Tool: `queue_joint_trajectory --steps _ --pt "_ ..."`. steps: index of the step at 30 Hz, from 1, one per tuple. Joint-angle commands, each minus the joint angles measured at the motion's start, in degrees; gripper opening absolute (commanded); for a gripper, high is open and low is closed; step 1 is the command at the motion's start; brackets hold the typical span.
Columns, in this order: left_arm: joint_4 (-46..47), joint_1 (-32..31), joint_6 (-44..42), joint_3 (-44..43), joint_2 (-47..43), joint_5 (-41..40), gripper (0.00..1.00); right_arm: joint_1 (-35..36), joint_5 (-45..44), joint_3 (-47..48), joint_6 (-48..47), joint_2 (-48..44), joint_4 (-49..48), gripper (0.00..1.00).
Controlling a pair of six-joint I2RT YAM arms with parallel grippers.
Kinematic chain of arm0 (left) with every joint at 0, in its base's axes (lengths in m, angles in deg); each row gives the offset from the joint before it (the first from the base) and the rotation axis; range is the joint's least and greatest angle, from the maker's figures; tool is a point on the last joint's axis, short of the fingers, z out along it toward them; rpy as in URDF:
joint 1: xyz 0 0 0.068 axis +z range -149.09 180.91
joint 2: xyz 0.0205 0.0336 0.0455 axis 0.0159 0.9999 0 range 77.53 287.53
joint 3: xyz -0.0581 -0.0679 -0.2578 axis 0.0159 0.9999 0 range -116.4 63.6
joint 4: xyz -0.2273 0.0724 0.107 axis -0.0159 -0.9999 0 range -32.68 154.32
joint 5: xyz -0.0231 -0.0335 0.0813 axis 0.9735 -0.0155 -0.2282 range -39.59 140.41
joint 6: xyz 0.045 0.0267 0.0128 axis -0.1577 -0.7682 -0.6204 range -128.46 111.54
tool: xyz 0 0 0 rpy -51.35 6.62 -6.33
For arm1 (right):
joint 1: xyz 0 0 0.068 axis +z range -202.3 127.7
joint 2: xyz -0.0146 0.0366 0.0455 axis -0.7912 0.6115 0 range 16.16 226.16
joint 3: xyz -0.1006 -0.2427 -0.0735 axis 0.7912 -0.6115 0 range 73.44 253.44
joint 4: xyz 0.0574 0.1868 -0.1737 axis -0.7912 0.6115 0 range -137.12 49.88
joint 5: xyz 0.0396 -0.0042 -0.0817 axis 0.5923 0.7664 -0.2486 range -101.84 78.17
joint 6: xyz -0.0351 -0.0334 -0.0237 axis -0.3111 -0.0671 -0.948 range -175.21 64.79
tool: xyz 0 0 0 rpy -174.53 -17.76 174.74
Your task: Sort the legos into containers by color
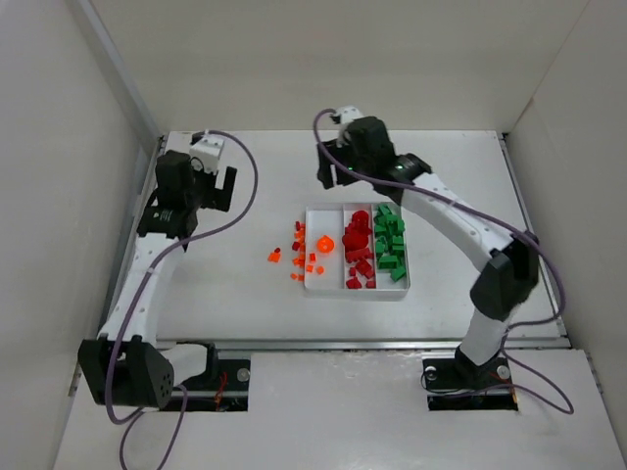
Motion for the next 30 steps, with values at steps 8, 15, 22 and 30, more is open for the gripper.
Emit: queue_joint_trajectory --steps 8,15,22,30 --pt "2.41 4.68 28.19 15.72 -8.93 -4.04 1.00 8.58 4.89 29.06 -2.38 28.70 6.70 0.64" --pt "4.88 5.21 25.21 20.30 -12.80 -3.69 1.00 10.78 2.61 36.73 -1.24 40.76 10.31 0.52" --pt "5.49 4.68 24.15 20.92 -14.56 -1.74 1.00 12.72 -4.15 36.21 0.08 42.61 12.15 0.47" --pt "6.55 3.63 23.62 22.15 -15.70 -2.89 1.00 13.95 -11.70 34.71 0.08 44.71 17.33 0.46"
